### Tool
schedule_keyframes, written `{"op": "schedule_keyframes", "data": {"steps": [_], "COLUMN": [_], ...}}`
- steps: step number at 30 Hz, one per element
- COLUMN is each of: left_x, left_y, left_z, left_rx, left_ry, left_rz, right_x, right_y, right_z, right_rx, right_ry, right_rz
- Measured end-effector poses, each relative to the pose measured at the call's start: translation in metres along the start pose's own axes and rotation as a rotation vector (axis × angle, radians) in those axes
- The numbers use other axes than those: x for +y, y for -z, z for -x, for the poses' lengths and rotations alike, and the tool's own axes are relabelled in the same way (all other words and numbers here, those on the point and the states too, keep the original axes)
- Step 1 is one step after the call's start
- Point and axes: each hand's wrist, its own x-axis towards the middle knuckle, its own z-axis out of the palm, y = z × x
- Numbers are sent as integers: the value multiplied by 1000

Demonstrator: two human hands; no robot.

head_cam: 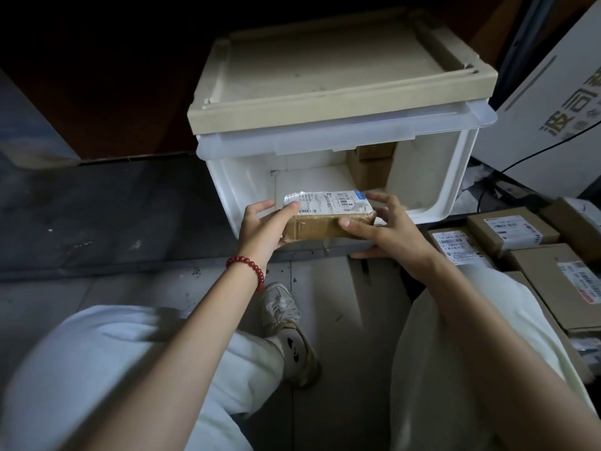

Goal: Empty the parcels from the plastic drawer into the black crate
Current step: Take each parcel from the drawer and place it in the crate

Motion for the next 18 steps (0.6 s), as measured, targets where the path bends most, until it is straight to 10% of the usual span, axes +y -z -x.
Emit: {"op": "schedule_keyframes", "data": {"steps": [18], "left_x": [-10], "left_y": [10], "left_z": [-6], "left_rx": [-29], "left_ry": [-84], "left_rz": [-286], "right_x": [6], "right_y": [2], "right_z": [-8], "right_rx": [72], "right_ry": [27], "right_rz": [393]}}
